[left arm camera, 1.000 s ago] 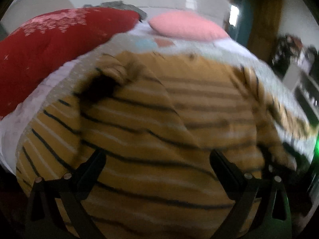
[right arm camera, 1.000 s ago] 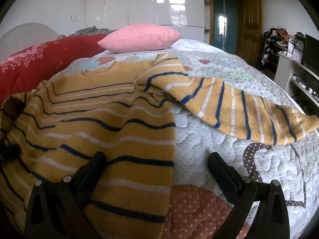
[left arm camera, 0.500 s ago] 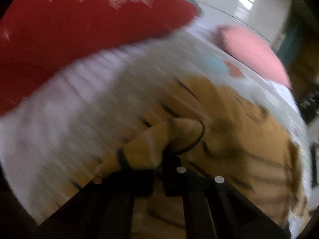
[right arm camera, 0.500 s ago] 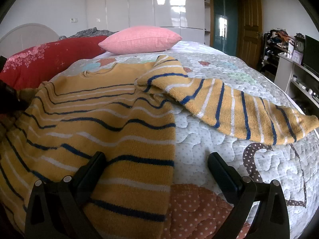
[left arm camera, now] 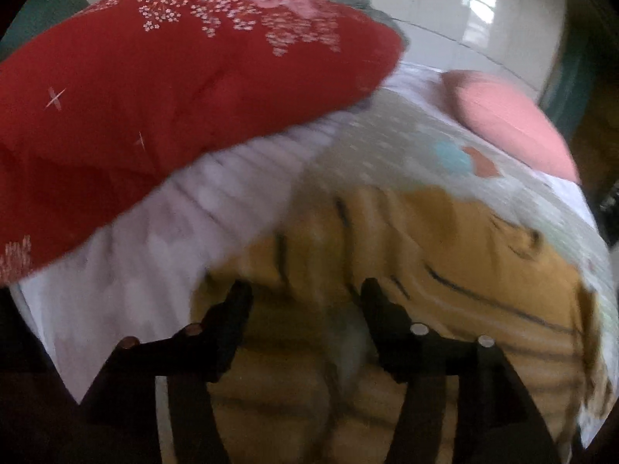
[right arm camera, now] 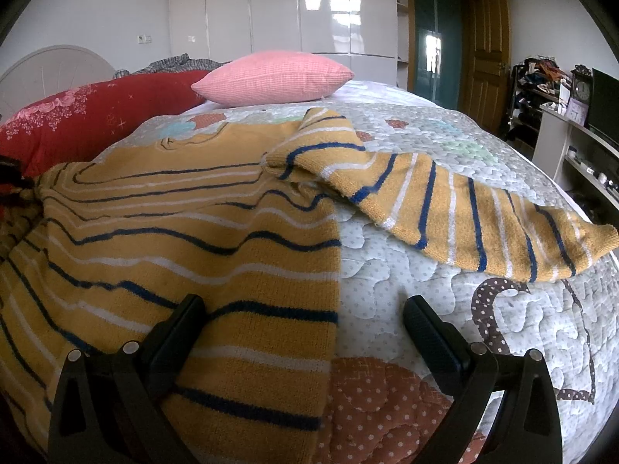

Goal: Fold small clothes

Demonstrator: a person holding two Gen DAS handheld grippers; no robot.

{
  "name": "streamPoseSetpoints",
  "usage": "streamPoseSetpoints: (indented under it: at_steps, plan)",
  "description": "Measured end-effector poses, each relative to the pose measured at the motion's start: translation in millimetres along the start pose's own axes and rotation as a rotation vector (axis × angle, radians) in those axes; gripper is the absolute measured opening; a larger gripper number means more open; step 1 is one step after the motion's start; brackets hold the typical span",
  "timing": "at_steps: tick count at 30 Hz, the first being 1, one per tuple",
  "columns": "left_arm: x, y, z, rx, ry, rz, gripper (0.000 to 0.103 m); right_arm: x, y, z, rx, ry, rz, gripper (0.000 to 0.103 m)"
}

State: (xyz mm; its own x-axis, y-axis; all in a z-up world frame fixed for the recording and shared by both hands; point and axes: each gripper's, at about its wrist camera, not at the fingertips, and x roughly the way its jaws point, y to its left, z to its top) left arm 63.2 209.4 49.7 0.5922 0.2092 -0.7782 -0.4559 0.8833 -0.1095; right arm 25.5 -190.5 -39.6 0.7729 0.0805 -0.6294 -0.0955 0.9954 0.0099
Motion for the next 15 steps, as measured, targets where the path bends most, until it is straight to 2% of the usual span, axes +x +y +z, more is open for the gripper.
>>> streamPoseSetpoints:
  at_steps: [4, 10, 15]
  plan:
    - [-38, -19, -41, 0.059, -0.021, -0.073, 0.076, 0, 0, 0, -0.001, 0.000, 0.001, 0.103]
    - [-74, -59, -103, 0.129, -0.045, -0.106, 0.079, 0, -1, 1, 0.005, 0.001, 0.005, 0.103]
    - [-73, -96, -133, 0.192, 0.004, -0.159, 0.080, -3, -4, -3, 0.009, -0.002, 0.025, 0.103]
